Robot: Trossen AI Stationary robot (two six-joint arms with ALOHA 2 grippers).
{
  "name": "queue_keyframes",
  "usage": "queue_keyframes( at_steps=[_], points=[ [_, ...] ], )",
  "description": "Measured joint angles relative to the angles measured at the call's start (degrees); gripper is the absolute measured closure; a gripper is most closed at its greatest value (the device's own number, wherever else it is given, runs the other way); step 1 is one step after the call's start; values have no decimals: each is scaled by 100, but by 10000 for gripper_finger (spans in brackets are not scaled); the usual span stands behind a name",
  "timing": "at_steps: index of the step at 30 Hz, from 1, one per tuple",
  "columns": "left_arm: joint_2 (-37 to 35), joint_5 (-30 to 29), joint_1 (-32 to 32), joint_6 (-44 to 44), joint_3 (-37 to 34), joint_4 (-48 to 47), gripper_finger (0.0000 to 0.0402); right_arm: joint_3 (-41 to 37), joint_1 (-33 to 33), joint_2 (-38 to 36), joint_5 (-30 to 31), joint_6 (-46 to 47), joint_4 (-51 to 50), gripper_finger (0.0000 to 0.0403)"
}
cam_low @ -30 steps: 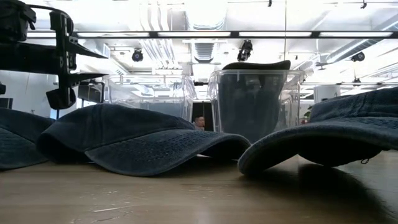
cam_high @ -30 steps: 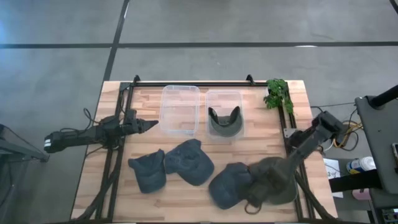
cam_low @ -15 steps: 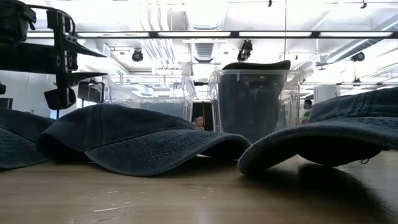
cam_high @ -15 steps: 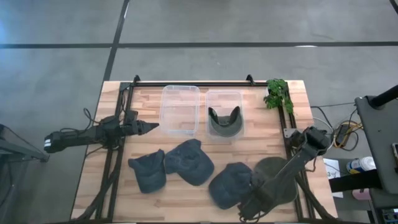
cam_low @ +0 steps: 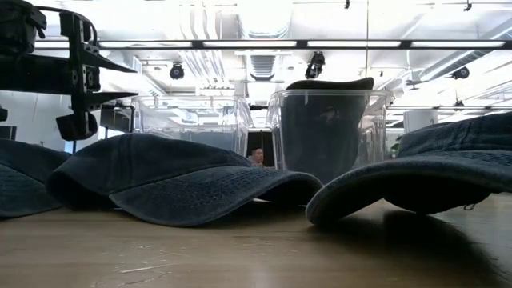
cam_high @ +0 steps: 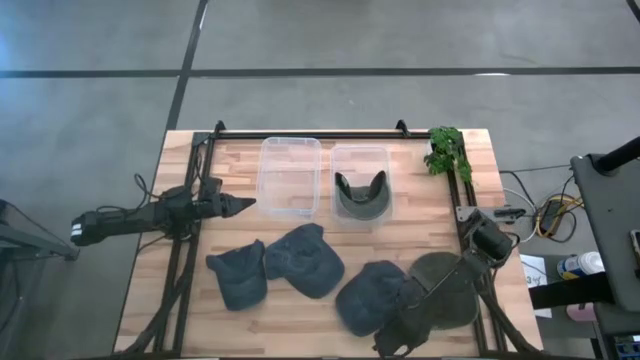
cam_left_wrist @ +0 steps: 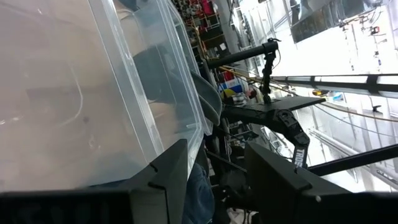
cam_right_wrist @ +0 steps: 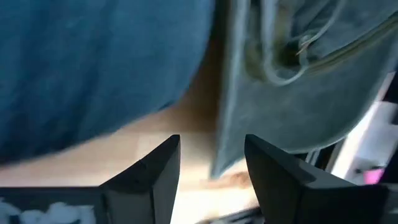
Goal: Pick & Place hat
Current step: Put the green cap into the right transparent bin
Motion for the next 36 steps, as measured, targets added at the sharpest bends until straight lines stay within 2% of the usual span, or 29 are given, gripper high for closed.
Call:
queue_keyframes(
  at_steps=[7,15,20,24,30,36],
  points=[
    [0,2,0,-104,0,-39,248,-113,26,63,193,-281,-536,260],
    [0,7,1,-266,2,-51,248,-675,24,21,347,-295,297,315],
    [0,7,0,-272,2,-55,248,-733,24,17,343,-109,332,352],
    [0,7,0,-279,2,-57,248,-503,47,-70,451,-318,270,386],
    [-1,7,0,-411,4,-60,248,325,61,-123,539,-366,-781,388],
    [1,7,0,-458,5,-71,248,804,42,-650,1231,322,-712,389]
  ],
)
